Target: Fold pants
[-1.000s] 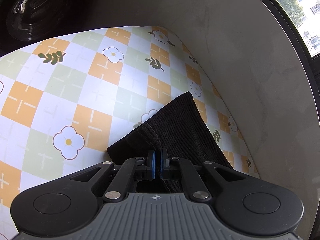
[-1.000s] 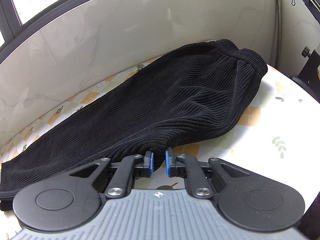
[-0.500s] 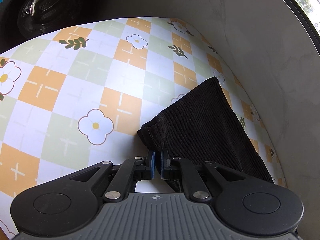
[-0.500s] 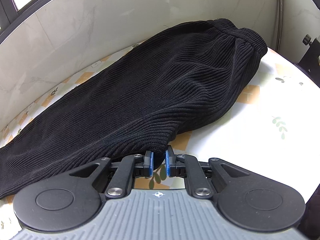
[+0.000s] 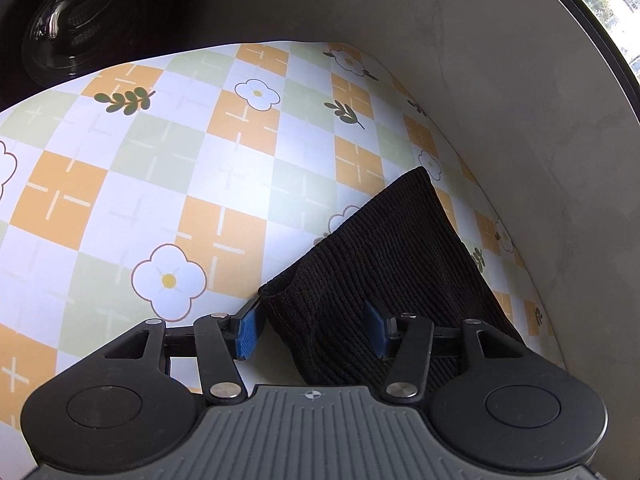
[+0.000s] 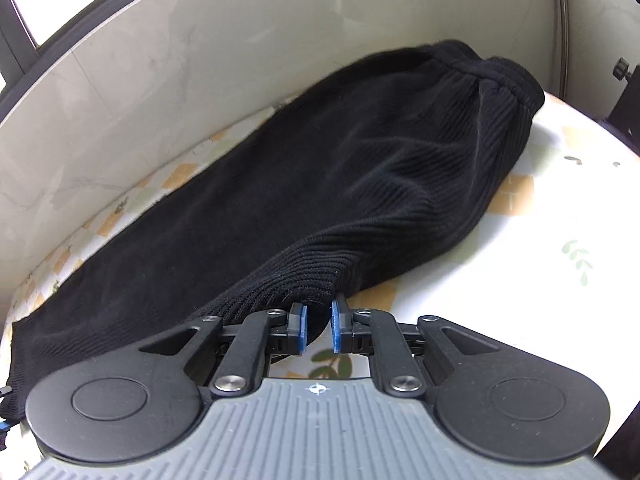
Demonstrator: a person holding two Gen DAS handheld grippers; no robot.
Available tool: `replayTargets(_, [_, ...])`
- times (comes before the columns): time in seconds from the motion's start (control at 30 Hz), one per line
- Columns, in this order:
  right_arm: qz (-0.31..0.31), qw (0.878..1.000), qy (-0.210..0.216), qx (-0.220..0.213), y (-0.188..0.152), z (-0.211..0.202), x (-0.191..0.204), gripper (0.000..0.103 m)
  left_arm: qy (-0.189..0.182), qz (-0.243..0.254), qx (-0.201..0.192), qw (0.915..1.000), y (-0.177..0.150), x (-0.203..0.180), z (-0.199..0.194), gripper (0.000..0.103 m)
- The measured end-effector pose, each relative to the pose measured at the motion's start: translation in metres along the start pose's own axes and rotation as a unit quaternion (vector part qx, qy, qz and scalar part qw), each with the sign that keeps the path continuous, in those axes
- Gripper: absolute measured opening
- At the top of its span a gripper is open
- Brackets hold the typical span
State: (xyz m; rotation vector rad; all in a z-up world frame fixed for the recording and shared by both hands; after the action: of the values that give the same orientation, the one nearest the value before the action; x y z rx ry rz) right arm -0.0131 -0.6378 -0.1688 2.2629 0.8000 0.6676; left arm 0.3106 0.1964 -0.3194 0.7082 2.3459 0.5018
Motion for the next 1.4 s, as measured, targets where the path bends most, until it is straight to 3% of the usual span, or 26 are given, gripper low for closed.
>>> replayTargets(0.17, [-0.001, 1.0, 0.022, -0.022, 0.033, -0.003, 0.015, 0.011, -0.007, -0.041, 0.019, 0.9989, -0.012, -0.006, -0.003, 0.06])
replayTargets(0.33, [0.003, 1.0, 0.016, -0.011, 0.032, 0.003, 0.016, 0.011, -0.033, -0.105, 0.046, 0.9929, -0.046, -0.008, -0.016, 0.061])
replayTargets(0.43, [0.003, 1.0, 0.017, -0.015, 0.036, 0.0, 0.015, 0.011, -0.035, -0.099, 0.035, 0.9939, -0.047, -0.015, -0.013, 0.069])
replayTargets(0.53, [0.004, 0.999, 0.022, -0.029, 0.045, -0.007, 0.017, 0.011, -0.04, -0.093, 0.019, 0.9947, -0.041, -0.021, -0.003, 0.068])
replayTargets(0.7, [-0.001, 0.999, 0.033, -0.038, 0.056, -0.011, 0.023, 0.011, -0.033, -0.079, -0.005, 0.9963, -0.028, -0.025, 0.01, 0.056])
replayTargets(0.8, [0.003, 0.999, 0.033, -0.036, 0.054, -0.009, 0.023, 0.011, -0.026, -0.08, -0.005, 0.9964, -0.025, -0.02, 0.01, 0.037])
replayTargets(0.83, [0.003, 0.999, 0.033, -0.035, 0.053, -0.008, 0.022, 0.011, -0.023, -0.081, -0.001, 0.9965, -0.024, -0.018, 0.011, 0.023])
replayTargets(0.9, [0.002, 0.999, 0.034, -0.033, 0.053, -0.007, 0.022, 0.011, -0.033, -0.086, 0.002, 0.9957, -0.023, -0.015, 0.011, 0.017])
replayTargets(1.1, [0.007, 0.998, 0.038, -0.043, 0.06, -0.007, 0.022, 0.011, -0.062, -0.035, -0.033, 0.9969, -0.001, -0.039, -0.019, 0.014])
replayTargets(1.23, [0.02, 0.997, 0.046, -0.065, 0.073, -0.014, 0.017, 0.011, -0.105, -0.017, -0.079, 0.9912, 0.026, -0.072, -0.056, 0.013])
replayTargets(1.4, [0.036, 0.992, 0.068, -0.099, 0.095, -0.037, 0.014, 0.01, -0.138, -0.034, -0.099, 0.9848, 0.047, -0.102, -0.087, 0.013])
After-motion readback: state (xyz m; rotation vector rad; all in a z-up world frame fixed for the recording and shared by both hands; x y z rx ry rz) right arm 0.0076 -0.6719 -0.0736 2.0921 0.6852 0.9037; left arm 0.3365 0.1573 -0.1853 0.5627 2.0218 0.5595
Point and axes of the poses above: each gripper's, at about its wrist camera, not at the fingertips, and z roughly the way its jaws point, x to its left, y to its top, the point moved 9 cm from there along z, roughly the way its jaws point, and after that the axes turned 9 degrees about -x, right-handed, at the moved point
